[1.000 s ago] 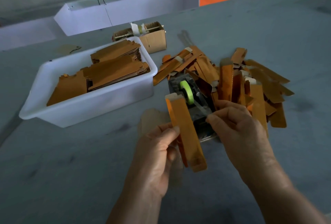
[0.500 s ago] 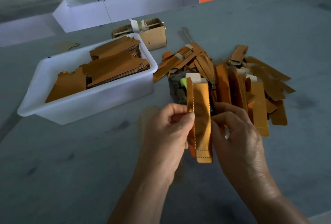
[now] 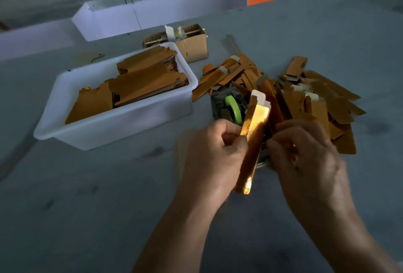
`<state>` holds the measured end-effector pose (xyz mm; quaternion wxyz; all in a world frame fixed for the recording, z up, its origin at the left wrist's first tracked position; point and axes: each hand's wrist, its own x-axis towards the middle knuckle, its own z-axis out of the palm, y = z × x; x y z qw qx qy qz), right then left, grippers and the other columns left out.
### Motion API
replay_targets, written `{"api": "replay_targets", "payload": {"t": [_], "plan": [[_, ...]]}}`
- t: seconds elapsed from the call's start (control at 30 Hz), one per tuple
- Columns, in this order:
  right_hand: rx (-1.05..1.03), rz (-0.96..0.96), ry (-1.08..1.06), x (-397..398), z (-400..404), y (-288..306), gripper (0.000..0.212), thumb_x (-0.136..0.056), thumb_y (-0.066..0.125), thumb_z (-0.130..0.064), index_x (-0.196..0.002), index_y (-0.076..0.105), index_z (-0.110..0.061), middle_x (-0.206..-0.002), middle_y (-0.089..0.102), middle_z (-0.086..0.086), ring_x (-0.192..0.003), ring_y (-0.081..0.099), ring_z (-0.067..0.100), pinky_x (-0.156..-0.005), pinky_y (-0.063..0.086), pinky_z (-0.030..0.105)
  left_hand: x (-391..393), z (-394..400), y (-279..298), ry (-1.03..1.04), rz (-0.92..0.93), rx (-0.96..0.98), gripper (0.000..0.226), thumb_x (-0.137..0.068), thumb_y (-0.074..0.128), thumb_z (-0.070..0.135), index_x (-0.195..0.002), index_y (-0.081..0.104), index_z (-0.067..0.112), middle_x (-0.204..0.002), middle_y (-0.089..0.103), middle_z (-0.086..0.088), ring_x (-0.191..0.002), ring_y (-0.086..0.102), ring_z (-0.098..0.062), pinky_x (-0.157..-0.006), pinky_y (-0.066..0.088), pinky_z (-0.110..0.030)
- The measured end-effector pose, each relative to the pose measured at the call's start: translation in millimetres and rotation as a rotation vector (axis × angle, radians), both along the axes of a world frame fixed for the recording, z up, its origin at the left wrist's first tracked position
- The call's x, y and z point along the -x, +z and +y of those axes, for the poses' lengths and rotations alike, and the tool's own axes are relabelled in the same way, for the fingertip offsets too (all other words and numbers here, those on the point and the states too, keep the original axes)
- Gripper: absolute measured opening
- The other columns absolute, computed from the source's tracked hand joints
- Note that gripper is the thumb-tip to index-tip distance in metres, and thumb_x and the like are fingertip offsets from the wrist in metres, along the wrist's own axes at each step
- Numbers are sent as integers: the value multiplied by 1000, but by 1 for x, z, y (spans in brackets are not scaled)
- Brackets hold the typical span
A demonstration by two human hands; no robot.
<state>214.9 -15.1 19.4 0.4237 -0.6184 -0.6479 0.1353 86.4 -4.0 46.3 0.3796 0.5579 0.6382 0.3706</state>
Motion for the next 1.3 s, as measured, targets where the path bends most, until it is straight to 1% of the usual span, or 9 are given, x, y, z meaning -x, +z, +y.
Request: {"api": "replay_targets", "payload": {"t": [0.07, 0.13, 0.2, 0.47, 0.63, 0.9, 1.0, 1.1, 1.3], "plan": [[78, 205, 70, -11, -2, 11, 9, -81, 54, -35, -79, 59, -27, -86, 57, -15, -76, 56, -1, -54, 44, 12, 4, -4, 1, 23, -139, 19, 6, -89, 64, 22, -88, 68, 25, -72, 68, 7, -65, 65, 1, -46, 45, -9], [220, 491, 216, -16, -4, 21, 13, -72, 59, -41, -76, 63, -29, -77, 62, -8, -68, 58, 2, -55, 47, 18, 7, -11, 2, 19, -325, 59, 5, -86, 67, 19, -84, 71, 20, -66, 69, 6, -52, 62, -1, -42, 43, -10], [308, 593, 341, -18, -7, 24, 21, -64, 59, -41, -78, 69, -29, -77, 66, -4, -67, 59, 6, -59, 50, 20, 6, -18, 2, 11, -451, 98, 6, -83, 67, 15, -81, 72, 17, -61, 67, 5, -45, 56, 0, -38, 38, -11], [269, 403, 475, -11, -7, 21, 25, -67, 56, -39, -88, 70, -41, -82, 70, -12, -74, 61, 3, -57, 45, 8, 6, -25, -6, 71, -458, 107, 7, -82, 71, 9, -79, 74, 15, -76, 75, -6, -72, 73, -21, -70, 61, -36], [262, 270, 397, -9, -5, 24, 43, -63, 55, -47, -106, 51, -46, -80, 68, -14, -74, 64, 3, -58, 49, 19, 5, -27, -4, 42, -461, 131, 7, -83, 70, 11, -79, 74, 15, -77, 75, -4, -74, 74, -20, -75, 60, -37], [245, 220, 314, -7, -3, 21, 31, -75, 70, -26, -93, 47, -37, -79, 67, -22, -71, 62, -5, -59, 45, 6, 12, -27, 3, -93, -486, 173, 6, -82, 72, 19, -83, 75, 14, -82, 76, -4, -80, 74, -18, -80, 59, -36], [230, 166, 286, -6, -4, 20, 30, -76, 69, -27, -88, 45, -38, -80, 64, -26, -72, 60, -9, -57, 43, 3, 12, -28, 1, -111, -471, 163, 28, -67, 76, 34, -85, 74, 13, -81, 76, -4, -78, 74, -19, -78, 59, -36], [229, 128, 271, -4, -5, 19, 27, -76, 70, -28, -88, 46, -35, -80, 63, -25, -72, 59, -9, -58, 42, 3, 9, -28, -1, -39, -474, 139, 7, -83, 68, 17, -83, 72, 11, -78, 75, -6, -74, 74, -21, -73, 61, -36], [244, 34, 220, -1, -8, 25, 26, -76, 70, -29, -86, 46, -34, -68, 63, -12, -73, 58, -11, -58, 43, 2, 2, -31, -7, 51, -380, 31, 15, -89, 64, 14, -78, 72, 16, -75, 74, -6, -72, 73, -23, -75, 60, -44]]}}
